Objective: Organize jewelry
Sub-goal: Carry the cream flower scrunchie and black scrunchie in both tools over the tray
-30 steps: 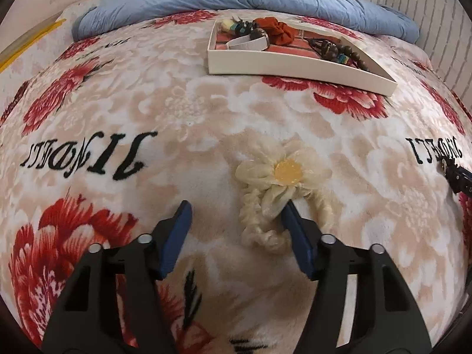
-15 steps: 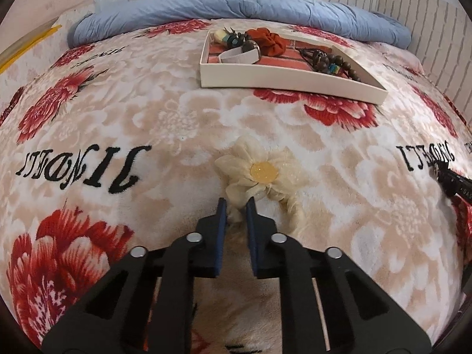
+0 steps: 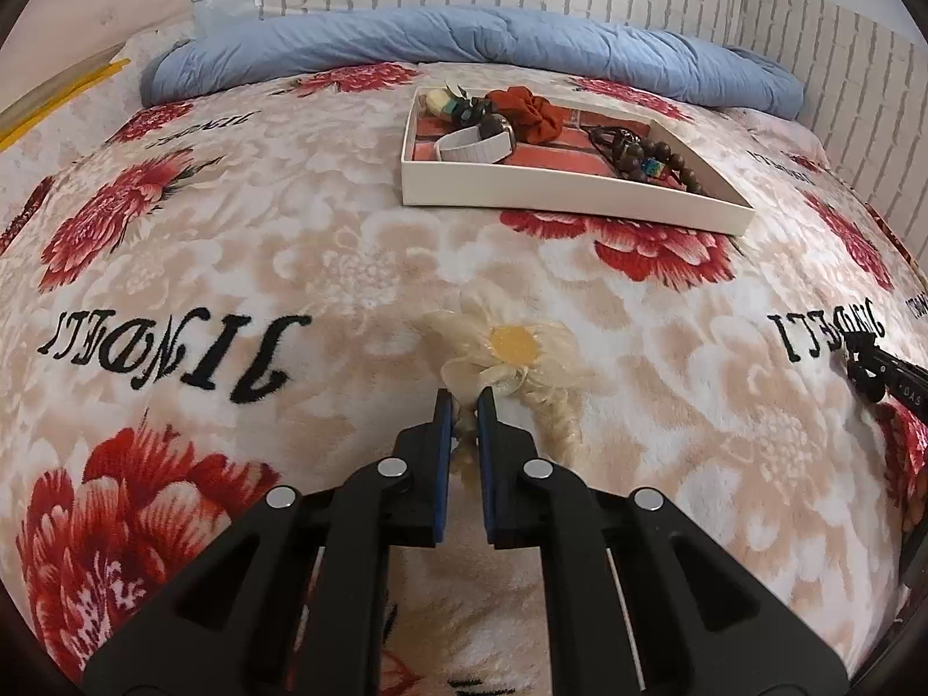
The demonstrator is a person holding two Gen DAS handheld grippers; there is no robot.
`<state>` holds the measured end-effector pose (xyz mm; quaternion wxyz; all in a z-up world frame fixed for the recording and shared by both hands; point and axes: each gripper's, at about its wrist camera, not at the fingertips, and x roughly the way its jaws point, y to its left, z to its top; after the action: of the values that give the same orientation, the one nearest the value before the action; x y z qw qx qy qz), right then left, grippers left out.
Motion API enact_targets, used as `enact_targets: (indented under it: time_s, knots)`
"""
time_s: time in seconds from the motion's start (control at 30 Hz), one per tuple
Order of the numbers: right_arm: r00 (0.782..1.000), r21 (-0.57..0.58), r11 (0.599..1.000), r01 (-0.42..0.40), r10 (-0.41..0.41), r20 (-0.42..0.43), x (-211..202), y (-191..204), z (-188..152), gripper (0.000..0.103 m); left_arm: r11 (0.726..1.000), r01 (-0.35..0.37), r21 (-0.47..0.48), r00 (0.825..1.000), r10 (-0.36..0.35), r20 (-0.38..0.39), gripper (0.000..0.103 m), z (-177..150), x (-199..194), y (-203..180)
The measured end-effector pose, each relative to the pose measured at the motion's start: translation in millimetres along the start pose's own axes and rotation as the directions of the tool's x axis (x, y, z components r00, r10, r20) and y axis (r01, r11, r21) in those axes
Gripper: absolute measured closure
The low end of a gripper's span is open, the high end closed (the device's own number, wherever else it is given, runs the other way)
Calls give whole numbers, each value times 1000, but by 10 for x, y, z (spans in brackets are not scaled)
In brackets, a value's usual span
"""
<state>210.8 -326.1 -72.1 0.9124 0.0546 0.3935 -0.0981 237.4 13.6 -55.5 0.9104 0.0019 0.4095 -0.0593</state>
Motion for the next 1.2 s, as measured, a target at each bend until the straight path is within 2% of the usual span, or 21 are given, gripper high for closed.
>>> enact_targets:
  time_s: [0.23, 0.53, 0.73, 0.93, 1.03, 1.2]
  knots:
    - [1000, 6, 1000, -3, 3, 11, -11, -7, 8, 92, 1000, -20, 3, 1000, 20, 18, 96, 9, -27, 5]
    - [993, 4, 1000, -15, 14, 114, -155, 147, 229, 92, 998, -59, 2, 995, 58, 76, 96, 157, -90, 19]
    - [981, -31, 999, -37, 42, 187, -184, 388, 522, 92, 998, -63, -1, 987, 62, 148, 96, 462, -140, 6]
    - [966, -43, 996, -80, 88, 243, -126, 617, 879, 92, 999, -43, -1, 975, 43, 216, 96, 913, -139, -81]
    - [958, -53, 993, -104, 114, 262, -58, 741, 1042, 92, 1000, -30, 1, 967, 29, 251, 96, 1183, -84, -171]
    - [943, -76, 989, -123, 140, 300, 71, 959, 1262, 92, 1000, -18, 17, 958, 12, 286, 96, 1440, 86, -340]
